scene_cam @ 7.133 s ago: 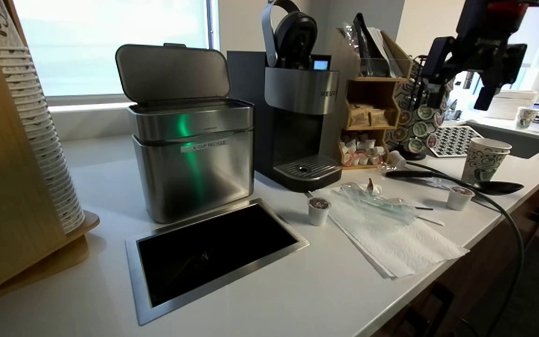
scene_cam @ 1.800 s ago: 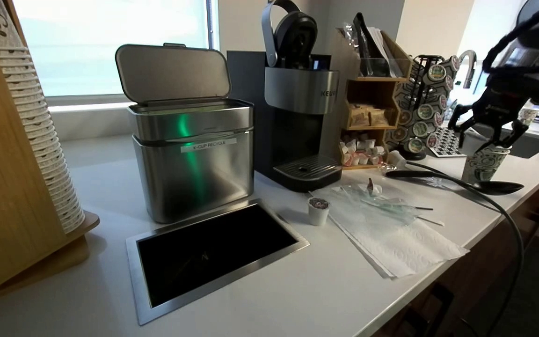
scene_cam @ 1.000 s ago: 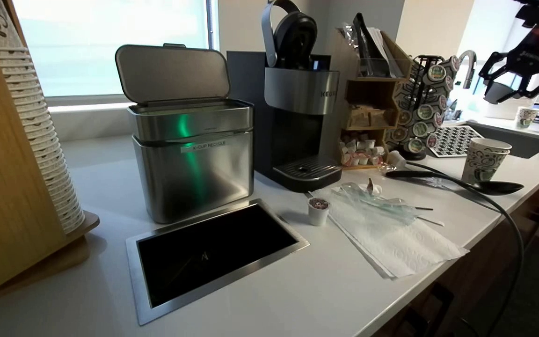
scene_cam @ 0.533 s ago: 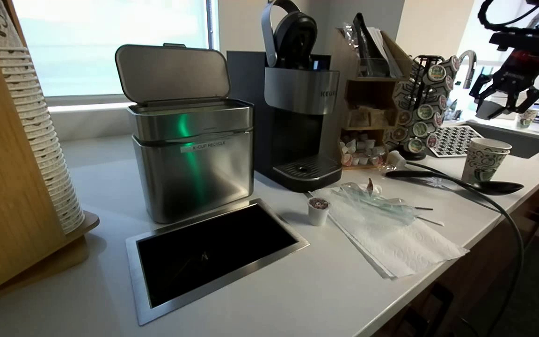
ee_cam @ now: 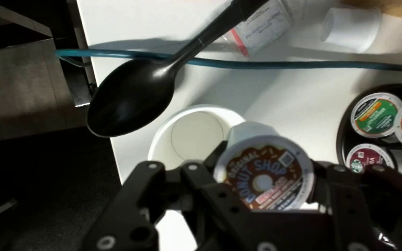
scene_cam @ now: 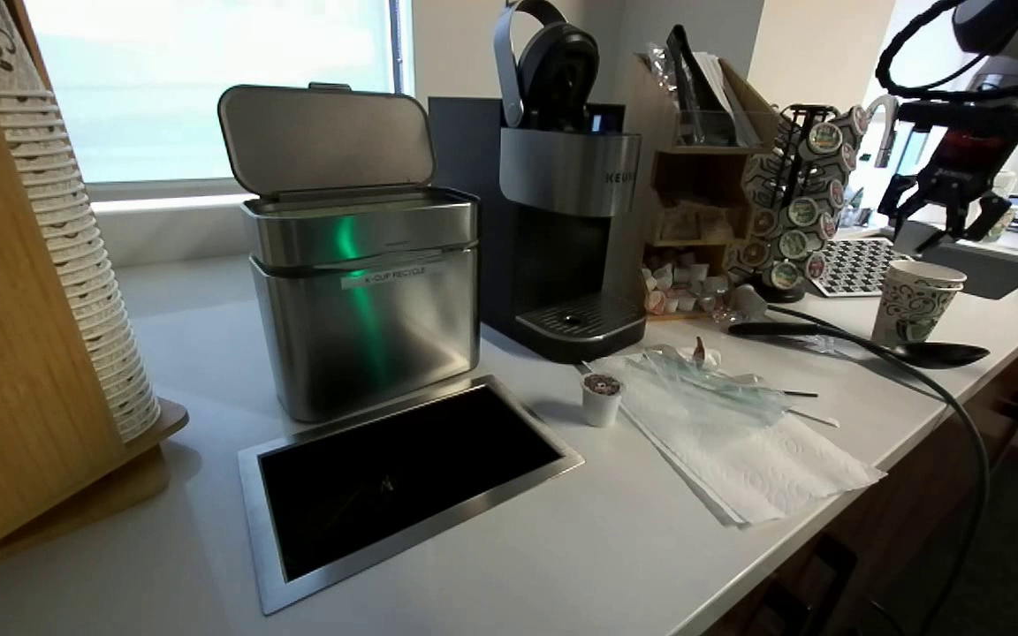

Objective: Put the right coffee pod in the cup

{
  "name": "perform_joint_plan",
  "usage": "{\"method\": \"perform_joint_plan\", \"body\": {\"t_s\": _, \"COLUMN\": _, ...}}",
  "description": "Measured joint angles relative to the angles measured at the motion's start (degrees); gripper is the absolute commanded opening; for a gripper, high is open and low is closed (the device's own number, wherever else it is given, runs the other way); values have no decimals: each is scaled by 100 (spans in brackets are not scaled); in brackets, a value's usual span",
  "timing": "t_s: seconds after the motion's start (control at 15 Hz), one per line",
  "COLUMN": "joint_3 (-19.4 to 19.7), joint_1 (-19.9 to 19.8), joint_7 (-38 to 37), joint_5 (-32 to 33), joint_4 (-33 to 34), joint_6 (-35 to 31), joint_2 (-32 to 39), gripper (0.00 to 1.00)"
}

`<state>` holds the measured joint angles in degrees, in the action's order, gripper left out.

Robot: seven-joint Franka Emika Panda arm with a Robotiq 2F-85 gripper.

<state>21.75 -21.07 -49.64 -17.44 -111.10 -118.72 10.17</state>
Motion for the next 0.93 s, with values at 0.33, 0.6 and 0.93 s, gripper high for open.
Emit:
{"method": "perform_joint_plan", "body": {"t_s": 0.33, "joint_3": 11, "joint_1": 1, "joint_7": -358, "joint_5": 425, "joint_4": 0, "joint_6": 180, "joint_2": 39, "gripper": 10}}
{"method": "perform_joint_plan", "body": {"t_s": 0.6, "joint_3": 11, "joint_1": 9, "joint_7": -554, "joint_5": 630, "joint_4": 0, "joint_6": 317, "joint_2": 52, "gripper": 10}}
{"method": "perform_joint_plan", "body": {"t_s": 0.93, "joint_3": 12, "joint_1": 10, "joint_7": -773, "joint_5": 798, "joint_4": 2, "joint_6": 406, "joint_2": 74, "gripper": 68}}
